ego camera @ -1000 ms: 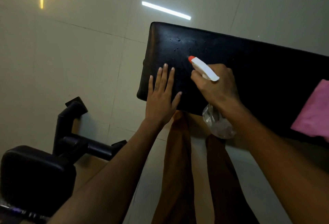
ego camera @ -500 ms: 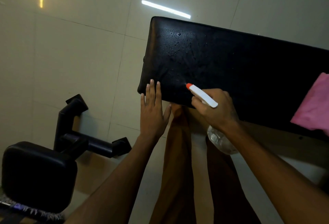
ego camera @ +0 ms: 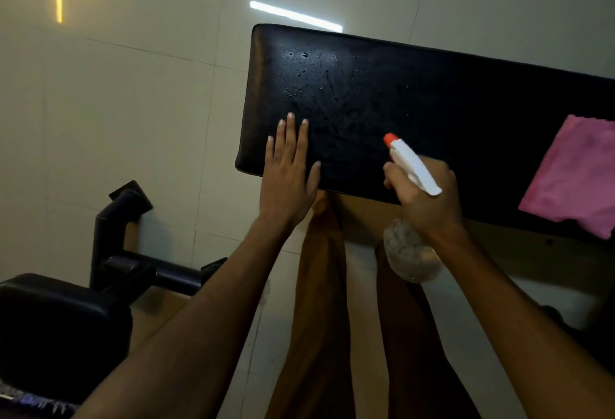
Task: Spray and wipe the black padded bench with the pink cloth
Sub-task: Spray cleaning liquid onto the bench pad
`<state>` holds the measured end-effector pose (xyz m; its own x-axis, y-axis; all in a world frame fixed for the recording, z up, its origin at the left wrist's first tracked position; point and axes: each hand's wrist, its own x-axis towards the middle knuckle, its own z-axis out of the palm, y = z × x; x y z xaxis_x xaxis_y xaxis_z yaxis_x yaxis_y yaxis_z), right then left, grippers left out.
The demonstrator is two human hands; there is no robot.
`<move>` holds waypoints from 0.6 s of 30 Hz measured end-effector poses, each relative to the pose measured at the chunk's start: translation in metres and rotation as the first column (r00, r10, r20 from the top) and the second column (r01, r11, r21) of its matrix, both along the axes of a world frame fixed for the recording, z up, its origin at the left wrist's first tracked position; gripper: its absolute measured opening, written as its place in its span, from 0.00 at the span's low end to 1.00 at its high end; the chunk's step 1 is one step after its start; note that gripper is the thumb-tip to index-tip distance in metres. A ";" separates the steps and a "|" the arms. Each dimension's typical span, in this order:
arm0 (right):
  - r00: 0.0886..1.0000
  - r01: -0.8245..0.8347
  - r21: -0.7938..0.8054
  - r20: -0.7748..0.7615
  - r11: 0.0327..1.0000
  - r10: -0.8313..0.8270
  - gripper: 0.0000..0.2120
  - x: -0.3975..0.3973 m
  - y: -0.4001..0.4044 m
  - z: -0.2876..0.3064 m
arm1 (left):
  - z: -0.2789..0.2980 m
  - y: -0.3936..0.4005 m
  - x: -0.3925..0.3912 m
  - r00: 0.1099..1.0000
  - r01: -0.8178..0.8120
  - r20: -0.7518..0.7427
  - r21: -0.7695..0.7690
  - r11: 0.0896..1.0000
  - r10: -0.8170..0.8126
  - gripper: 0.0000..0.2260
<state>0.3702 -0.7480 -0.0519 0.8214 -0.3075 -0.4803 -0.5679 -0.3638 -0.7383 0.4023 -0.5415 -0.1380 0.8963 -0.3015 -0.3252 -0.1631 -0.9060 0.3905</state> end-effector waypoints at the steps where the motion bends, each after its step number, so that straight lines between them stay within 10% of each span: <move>1: 0.999 0.046 -0.020 0.012 0.999 -0.046 0.14 0.002 -0.005 0.001 | 0.000 -0.005 0.005 1.000 0.028 0.006 0.003 1.000 -0.028 0.29; 7: 0.979 0.200 -0.108 -0.008 0.974 -0.202 0.16 0.006 -0.032 0.002 | -0.002 -0.028 0.023 0.992 0.123 0.014 0.071 0.990 -0.124 0.30; 18: 0.994 0.004 0.075 -0.111 0.997 0.005 0.17 -0.036 -0.037 -0.009 | 0.000 -0.030 0.016 0.996 0.094 -0.012 0.053 0.994 -0.093 0.30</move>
<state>0.3338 -0.7849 -0.0607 0.7619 -0.2670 -0.5901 -0.6477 -0.3105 -0.6958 0.4184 -0.5710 -0.1377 0.8616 -0.3660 -0.3517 -0.2445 -0.9065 0.3442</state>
